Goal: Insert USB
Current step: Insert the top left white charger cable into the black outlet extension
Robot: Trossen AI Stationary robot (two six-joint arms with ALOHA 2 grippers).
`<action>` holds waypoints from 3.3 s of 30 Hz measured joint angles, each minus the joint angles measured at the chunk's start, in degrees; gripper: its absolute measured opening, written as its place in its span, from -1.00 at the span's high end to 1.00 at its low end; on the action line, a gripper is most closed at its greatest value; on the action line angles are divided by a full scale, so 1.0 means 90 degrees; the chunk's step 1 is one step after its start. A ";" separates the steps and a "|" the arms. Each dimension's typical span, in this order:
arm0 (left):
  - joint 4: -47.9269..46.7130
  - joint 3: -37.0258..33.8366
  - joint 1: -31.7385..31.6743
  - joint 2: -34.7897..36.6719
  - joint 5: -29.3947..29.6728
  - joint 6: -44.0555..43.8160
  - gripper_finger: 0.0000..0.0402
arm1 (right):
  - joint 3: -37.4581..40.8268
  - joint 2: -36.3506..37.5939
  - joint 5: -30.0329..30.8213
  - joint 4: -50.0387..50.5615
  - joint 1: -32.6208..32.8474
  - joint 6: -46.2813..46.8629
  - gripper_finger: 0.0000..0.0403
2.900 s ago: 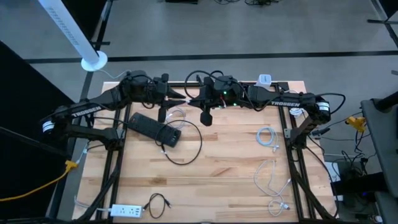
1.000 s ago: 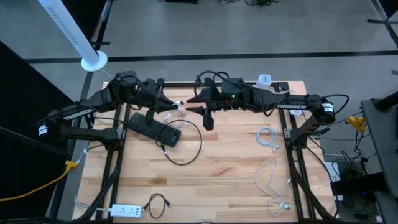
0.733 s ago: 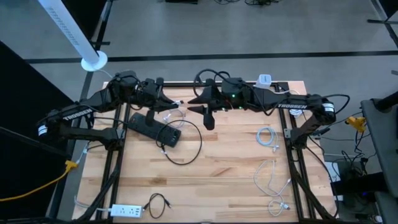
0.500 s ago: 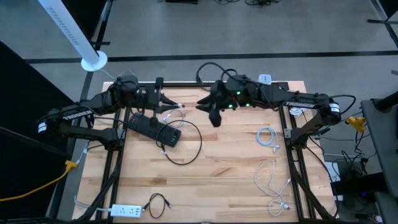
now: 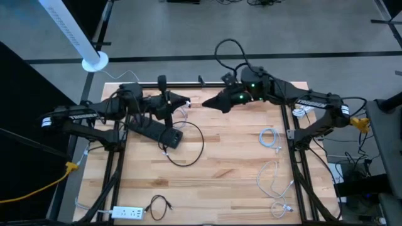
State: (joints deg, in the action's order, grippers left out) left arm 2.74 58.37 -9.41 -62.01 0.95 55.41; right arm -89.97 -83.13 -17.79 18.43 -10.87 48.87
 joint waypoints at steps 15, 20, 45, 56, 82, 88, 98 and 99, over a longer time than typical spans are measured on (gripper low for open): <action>-0.0936 0.0000 -0.0003 -0.0160 -0.1642 -0.2804 1.00 | -0.0002 -0.0069 0.0610 -0.0060 0.0782 -0.6385 0.17; -0.1581 -0.0002 -0.0007 -0.0421 -0.1961 -0.3631 1.00 | -0.0002 -0.0251 0.2428 0.0055 0.1472 -0.8921 0.24; -0.2159 -0.0012 -0.0261 -0.1881 -0.2919 -0.5744 1.00 | 0.0000 -0.1046 0.4222 0.1846 0.2257 -0.9714 0.39; -0.1199 -0.0013 -0.0277 -0.1833 -0.2476 -0.5245 1.00 | 0.0155 -0.0879 0.3553 0.2422 0.1854 -0.6835 0.51; -0.0984 -0.0014 -0.0270 -0.1807 -0.2472 -0.5209 1.00 | 0.0207 -0.0861 0.3257 0.1915 0.1455 -0.5596 0.74; -0.0983 -0.0014 -0.0272 -0.1807 -0.2461 -0.5077 1.00 | 0.0209 -0.0861 0.3095 0.1917 0.1452 -0.5539 0.97; -0.1029 0.0035 -0.0286 -0.1743 -0.2530 -0.5870 1.00 | 0.0148 -0.0861 0.3195 0.1936 0.1581 -0.7536 0.99; -0.1047 0.0080 -0.0301 -0.1733 -0.2597 -0.5967 0.99 | 0.0130 -0.0860 0.3220 0.1934 0.1605 -0.7827 0.99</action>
State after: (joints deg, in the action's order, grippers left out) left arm -6.68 59.09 -12.11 -77.61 -22.43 1.72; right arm -88.80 -90.86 11.19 35.83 3.57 -21.57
